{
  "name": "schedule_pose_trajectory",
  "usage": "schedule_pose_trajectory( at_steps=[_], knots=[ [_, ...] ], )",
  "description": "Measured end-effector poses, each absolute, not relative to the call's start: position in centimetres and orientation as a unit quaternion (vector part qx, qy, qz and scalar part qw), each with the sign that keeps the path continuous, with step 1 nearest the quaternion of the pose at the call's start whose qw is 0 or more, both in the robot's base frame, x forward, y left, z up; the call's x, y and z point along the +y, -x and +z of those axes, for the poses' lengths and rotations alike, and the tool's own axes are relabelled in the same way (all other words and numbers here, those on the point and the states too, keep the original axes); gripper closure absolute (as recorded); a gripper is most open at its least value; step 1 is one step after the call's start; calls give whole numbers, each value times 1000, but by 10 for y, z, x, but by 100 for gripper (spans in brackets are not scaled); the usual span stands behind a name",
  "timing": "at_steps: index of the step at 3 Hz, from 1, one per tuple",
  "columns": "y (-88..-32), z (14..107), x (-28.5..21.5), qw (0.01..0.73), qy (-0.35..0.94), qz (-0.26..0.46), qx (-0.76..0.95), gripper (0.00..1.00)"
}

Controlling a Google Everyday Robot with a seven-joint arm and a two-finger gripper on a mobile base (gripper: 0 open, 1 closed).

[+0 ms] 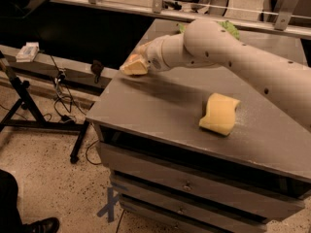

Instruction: Move orange near green rice chip bag

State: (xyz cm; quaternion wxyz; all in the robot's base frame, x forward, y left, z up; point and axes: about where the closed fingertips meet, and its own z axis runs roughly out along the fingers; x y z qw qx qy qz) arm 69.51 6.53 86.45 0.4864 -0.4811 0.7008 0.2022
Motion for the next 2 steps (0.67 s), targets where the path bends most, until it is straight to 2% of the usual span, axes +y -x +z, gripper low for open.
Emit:
schedule_pose_trajectory(
  at_steps=[2],
  knots=[
    [-695,868,35,495,472,185,705,87]
  ],
)
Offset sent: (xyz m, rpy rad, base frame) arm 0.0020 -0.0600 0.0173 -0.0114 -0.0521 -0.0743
